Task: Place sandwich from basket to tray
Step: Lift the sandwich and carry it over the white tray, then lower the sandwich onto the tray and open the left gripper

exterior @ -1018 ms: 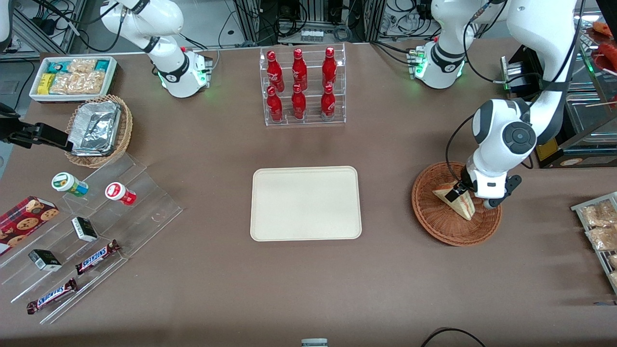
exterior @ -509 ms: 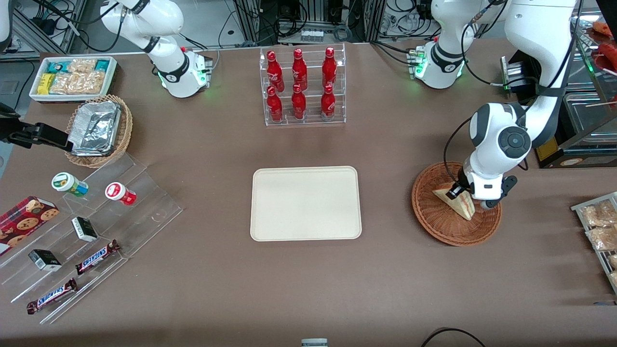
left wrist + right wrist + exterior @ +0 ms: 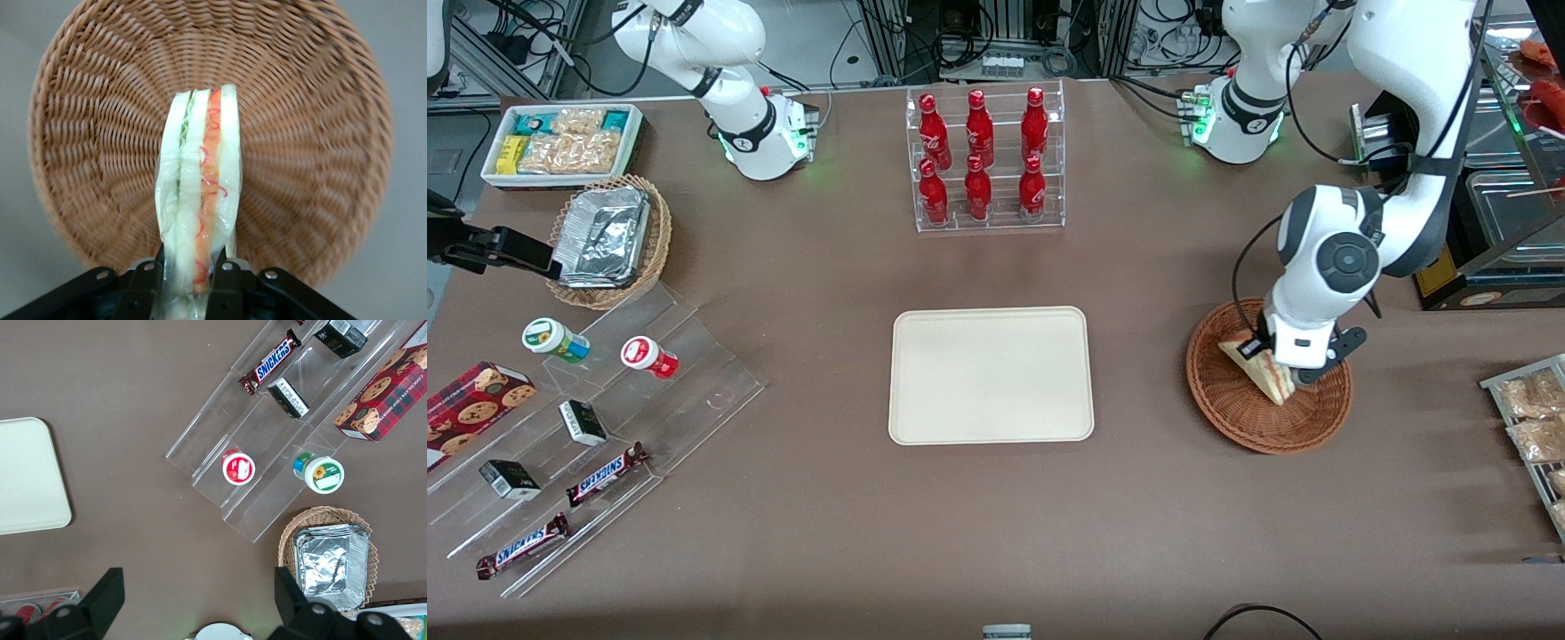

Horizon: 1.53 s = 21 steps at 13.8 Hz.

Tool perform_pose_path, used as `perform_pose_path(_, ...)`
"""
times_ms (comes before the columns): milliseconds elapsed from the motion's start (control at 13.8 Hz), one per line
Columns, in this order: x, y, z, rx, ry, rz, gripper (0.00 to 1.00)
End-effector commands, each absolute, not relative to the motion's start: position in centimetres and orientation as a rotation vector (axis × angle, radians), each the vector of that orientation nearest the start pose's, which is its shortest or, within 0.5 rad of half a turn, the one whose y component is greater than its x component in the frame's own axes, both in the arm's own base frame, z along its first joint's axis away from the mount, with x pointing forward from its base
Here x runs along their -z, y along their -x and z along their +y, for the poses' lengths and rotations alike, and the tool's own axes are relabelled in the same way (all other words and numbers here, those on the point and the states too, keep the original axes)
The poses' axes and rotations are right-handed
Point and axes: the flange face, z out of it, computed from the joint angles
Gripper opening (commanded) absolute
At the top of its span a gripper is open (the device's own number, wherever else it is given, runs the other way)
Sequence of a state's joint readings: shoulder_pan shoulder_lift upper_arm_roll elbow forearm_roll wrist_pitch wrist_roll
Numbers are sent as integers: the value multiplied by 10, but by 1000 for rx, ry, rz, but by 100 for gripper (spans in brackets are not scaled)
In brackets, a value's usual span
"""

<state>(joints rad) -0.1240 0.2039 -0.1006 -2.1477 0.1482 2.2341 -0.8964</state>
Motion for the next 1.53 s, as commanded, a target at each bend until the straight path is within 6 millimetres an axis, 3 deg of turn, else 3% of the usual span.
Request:
perform_pose_path(0, -354, -543, -175, -100, 2850, -708, 0)
perform_pose_path(364, -395, -521, -285, -43, 2925, -477, 0)
perform_pose_path(582, -394, -518, -379, -40, 3013, -331, 0)
perform_pose_path(800, -366, -498, -455, -66, 3048, -210, 0)
perform_pose_path(1018, -331, -487, -506, -23, 3101, -119, 0)
perform_pose_path(1236, -303, -477, -540, 36, 3152, -67, 0)
perform_pose_path(1455, -277, -477, -557, 102, 3204, -34, 0)
